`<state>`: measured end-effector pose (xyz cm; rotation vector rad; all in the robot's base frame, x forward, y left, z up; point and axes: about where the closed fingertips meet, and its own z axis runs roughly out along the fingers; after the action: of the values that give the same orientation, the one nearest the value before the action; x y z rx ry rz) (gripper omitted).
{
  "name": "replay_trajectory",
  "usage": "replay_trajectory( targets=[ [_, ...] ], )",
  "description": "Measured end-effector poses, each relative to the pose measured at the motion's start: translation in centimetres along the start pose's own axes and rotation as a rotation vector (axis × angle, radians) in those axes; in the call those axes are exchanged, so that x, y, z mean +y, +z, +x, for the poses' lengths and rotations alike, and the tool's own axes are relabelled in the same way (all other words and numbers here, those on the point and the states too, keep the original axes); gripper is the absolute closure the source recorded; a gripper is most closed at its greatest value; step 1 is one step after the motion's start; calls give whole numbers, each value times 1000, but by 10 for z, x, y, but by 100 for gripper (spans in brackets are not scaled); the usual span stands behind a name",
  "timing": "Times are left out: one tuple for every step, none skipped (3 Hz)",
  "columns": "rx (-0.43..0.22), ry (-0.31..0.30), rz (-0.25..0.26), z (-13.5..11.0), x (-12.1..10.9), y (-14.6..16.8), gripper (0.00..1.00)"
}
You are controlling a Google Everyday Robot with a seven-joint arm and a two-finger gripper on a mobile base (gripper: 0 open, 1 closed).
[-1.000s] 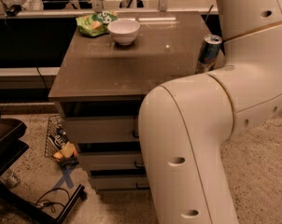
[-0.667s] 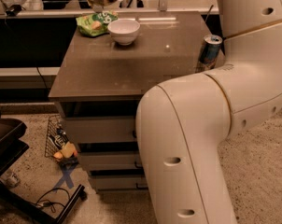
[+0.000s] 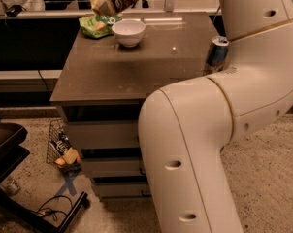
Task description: Pick brown chip bag from white bowl and place on counter
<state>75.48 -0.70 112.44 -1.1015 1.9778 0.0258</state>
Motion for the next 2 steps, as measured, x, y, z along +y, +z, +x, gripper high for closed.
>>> replay_trajectory(
  targets=[
    [117,14,-30,22,17,3,100],
    [139,12,-13,24,27,8,100]
  ],
)
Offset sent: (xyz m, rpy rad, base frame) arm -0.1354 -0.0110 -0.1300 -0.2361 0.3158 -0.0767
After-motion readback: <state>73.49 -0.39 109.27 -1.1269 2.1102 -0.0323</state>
